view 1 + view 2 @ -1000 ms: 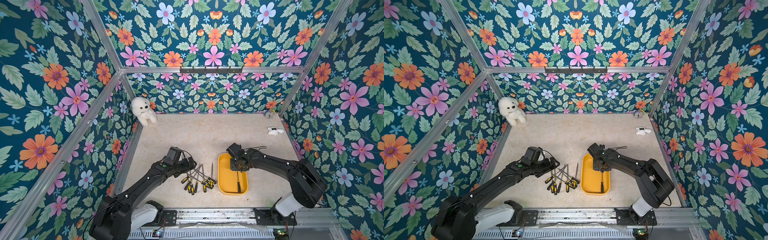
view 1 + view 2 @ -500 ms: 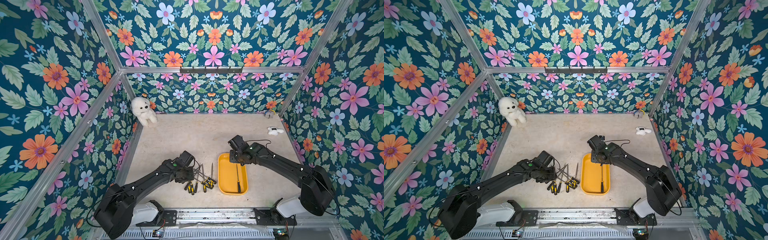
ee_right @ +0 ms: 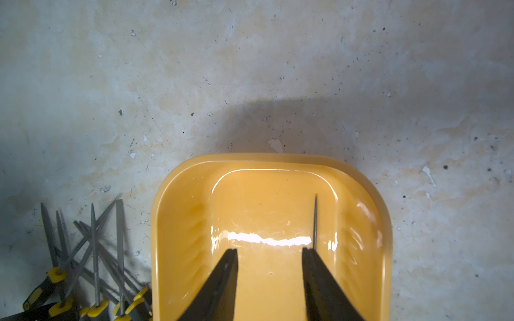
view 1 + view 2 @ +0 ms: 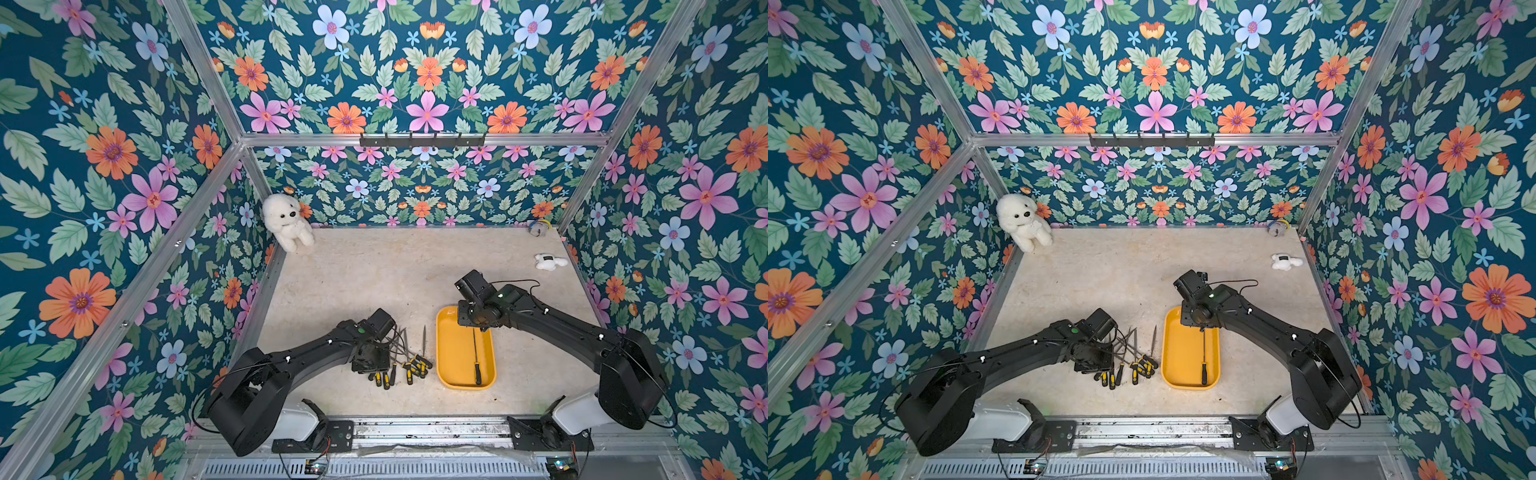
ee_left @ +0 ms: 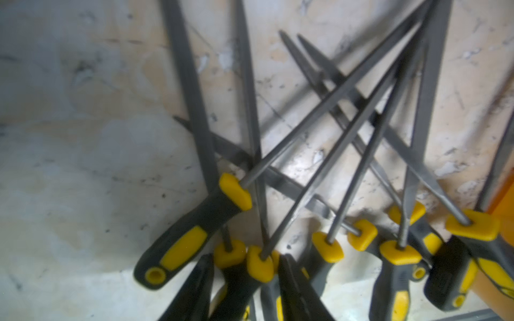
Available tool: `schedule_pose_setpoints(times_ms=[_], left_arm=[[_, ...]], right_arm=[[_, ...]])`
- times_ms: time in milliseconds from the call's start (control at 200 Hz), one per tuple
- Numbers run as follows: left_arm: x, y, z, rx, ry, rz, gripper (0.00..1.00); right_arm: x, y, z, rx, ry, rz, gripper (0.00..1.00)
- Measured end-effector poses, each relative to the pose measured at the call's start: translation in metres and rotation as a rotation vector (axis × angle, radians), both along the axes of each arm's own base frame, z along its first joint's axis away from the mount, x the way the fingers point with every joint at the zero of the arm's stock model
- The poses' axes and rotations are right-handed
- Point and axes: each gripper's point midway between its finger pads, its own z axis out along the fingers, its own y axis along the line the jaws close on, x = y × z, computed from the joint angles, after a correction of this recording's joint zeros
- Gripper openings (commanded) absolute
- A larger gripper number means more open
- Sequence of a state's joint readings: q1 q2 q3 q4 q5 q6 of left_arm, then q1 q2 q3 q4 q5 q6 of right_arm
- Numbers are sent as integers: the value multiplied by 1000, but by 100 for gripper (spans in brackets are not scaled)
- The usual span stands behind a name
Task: Put the file tool into the storage box
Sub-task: Pick up the file tool from the center of the board.
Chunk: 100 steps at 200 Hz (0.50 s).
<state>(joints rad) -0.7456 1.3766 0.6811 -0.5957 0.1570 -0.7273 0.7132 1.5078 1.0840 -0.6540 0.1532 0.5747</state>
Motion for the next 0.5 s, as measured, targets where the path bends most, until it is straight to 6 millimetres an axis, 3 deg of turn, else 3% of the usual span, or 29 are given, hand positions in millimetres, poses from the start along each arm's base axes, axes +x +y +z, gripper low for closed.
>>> schedule_pose_setpoints(times_ms=[235, 500], left_arm=[[2, 0, 3, 9, -3, -22, 21], [14, -15, 30, -42, -47, -69, 15]], right_arm=[[0, 2, -1, 4, 6, 3, 41], [2, 4, 1, 10, 4, 6, 41]])
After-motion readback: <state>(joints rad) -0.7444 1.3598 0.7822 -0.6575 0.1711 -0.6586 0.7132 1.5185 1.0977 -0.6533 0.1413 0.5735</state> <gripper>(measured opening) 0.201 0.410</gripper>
